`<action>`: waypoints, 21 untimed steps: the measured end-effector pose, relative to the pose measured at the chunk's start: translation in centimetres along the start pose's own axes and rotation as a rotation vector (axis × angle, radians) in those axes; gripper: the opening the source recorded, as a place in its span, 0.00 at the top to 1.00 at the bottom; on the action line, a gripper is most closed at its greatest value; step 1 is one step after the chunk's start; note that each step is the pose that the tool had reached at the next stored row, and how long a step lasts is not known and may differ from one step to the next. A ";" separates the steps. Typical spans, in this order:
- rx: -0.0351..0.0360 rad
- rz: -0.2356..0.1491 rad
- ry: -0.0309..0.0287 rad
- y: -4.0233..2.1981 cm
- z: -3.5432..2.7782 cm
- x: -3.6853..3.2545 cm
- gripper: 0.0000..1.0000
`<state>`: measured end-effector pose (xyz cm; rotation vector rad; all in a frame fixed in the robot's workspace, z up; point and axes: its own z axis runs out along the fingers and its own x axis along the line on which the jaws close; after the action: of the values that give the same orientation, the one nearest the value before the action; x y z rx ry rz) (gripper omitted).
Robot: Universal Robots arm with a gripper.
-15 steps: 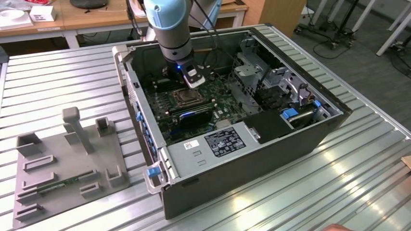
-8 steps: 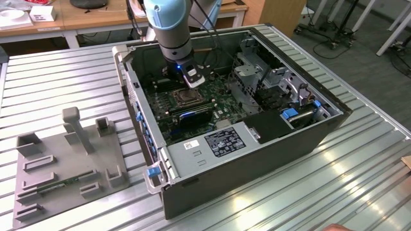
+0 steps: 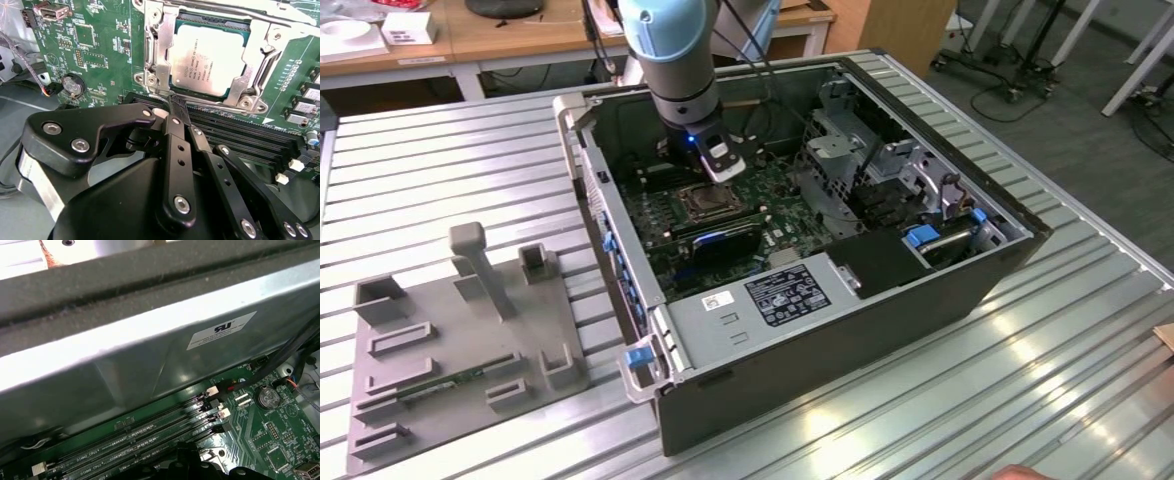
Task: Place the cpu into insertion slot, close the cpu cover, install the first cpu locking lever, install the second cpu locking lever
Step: 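Install the first cpu locking lever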
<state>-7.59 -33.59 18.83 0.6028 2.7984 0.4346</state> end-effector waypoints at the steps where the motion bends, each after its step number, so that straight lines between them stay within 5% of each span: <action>1: 0.0002 0.001 -0.0002 0.01 0.00 0.00 0.90; 21: 0.0049 0.025 -0.0092 0.25 0.06 0.12 0.90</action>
<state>-7.59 -33.31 18.83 0.6404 2.7867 0.4291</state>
